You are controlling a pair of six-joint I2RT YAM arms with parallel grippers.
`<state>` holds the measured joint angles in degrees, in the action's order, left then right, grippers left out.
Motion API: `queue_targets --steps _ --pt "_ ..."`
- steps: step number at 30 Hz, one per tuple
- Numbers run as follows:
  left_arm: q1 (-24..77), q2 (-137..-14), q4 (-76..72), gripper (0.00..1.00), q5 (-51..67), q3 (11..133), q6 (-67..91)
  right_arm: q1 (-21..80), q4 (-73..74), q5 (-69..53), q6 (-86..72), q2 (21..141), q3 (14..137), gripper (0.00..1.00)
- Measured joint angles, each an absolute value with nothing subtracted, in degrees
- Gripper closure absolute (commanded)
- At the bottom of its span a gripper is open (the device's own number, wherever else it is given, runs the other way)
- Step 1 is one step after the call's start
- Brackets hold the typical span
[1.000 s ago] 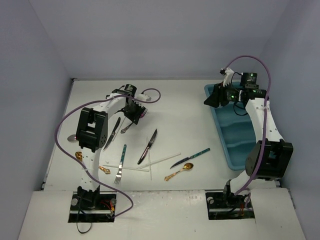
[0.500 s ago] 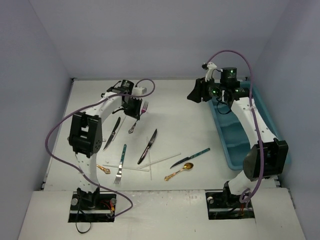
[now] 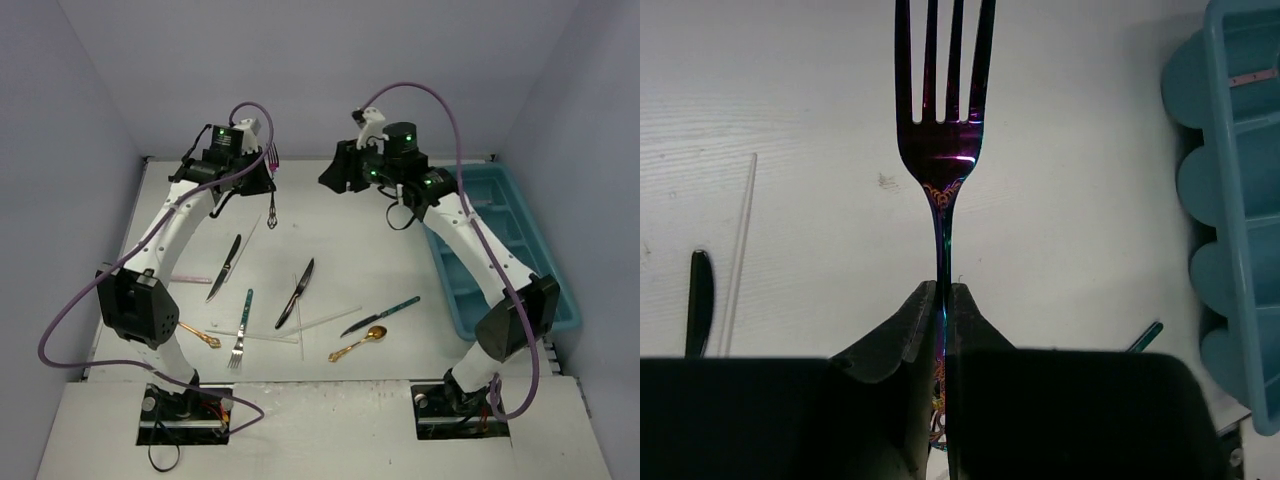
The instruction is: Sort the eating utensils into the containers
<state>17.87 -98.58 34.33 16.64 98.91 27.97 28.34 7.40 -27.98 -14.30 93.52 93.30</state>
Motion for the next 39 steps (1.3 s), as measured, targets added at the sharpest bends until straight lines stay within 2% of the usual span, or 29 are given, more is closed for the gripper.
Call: queue_targets --steps 5,14,20,39 --pt "17.0 -98.57 34.09 1.0 18.38 98.91 32.88 34.49 6.46 -28.88 -15.81 97.62 95.55 0.57" --pt "15.94 -97.33 31.05 1.0 23.03 97.19 38.04 38.67 6.43 -29.41 -15.87 103.5 95.92 0.61" --pt "15.94 -96.01 28.95 1.0 25.46 95.1 39.93 39.27 6.31 -29.41 -15.62 105.12 97.88 0.67" --pt "15.94 -92.17 25.26 1.0 28.4 90.93 41.79 37.58 5.52 -29.41 -14.43 105.86 100.72 0.71"
